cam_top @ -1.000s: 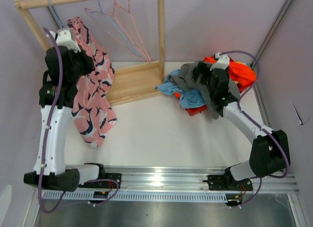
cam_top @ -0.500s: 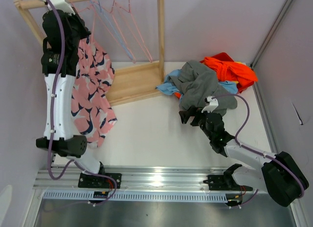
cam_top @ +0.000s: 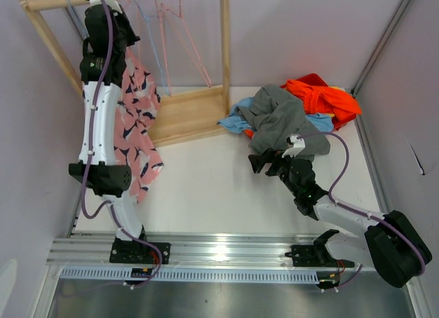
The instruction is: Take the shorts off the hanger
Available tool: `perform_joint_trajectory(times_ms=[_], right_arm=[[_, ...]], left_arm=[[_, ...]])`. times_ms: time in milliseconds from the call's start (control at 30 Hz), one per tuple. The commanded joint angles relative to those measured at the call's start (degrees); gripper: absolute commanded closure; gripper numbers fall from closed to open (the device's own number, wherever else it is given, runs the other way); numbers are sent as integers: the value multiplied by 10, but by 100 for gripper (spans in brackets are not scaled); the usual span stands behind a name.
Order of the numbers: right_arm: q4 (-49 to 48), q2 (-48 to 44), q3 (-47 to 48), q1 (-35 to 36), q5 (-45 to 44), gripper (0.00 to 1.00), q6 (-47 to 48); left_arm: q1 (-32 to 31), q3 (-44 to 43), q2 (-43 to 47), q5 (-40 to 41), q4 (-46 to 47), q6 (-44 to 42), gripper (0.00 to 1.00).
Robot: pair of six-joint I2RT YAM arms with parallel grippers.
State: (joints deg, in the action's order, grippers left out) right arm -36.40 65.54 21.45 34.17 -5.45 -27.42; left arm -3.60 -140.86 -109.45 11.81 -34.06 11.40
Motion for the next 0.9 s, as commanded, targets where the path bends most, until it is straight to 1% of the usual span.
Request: perform_joint_trajectory(times_ms=[0, 33, 100, 133, 167, 300, 367, 433, 533, 567, 633, 667, 733, 800, 833, 867], right_arm=[[-39, -5, -1, 3, 14, 1, -11], [-39, -3, 0, 3, 16, 0, -11], [-39, -3, 0, 3, 15, 1, -11], [-39, -3, 0, 3, 15, 1, -11], [-39, -4, -1, 3, 15, 0, -11], [-39, -4, 0, 3, 14, 1, -11], [-38, -4, -1, 3, 14, 0, -11], [-38, -3, 0, 4, 13, 1, -11], [-37, -4, -1, 4, 12, 1, -11], [-37, -5, 0, 4, 12, 1, -11], [-36, -4, 1, 4, 13, 1, -11], [-36, -2, 2, 4, 14, 0, -11], [-34, -1, 3, 5, 17, 1, -10], [-32, -1, 3, 4, 18, 1, -8], [-31, 3, 8, 4, 20, 1, -8], [-27, 5, 10, 4, 23, 1, -6]], left_arm=[[-2, 40, 38, -6, 19, 7, 100], [-2, 53, 49, -8, 22, 9, 100], [-2, 106, 84, -20, 25, 10, 95], [-2, 119, 95, -23, 30, 11, 91], [-2, 144, 117, -30, 33, 10, 84], [-2, 203, 157, -34, 42, 8, 73], [-2, 211, 167, -37, 37, 6, 67], [-2, 212, 179, -40, 25, 2, 66], [-2, 211, 208, -37, 11, -6, 51], [-2, 211, 218, -33, 11, -8, 40], [-1, 223, 252, -15, 20, -15, 34], [0, 225, 261, -7, 22, -19, 29], [6, 225, 274, 4, 22, -26, 25], [32, 225, 281, 2, 18, -18, 23], [61, 233, 288, 1, 15, -14, 21], [73, 238, 292, -2, 16, -10, 19]])
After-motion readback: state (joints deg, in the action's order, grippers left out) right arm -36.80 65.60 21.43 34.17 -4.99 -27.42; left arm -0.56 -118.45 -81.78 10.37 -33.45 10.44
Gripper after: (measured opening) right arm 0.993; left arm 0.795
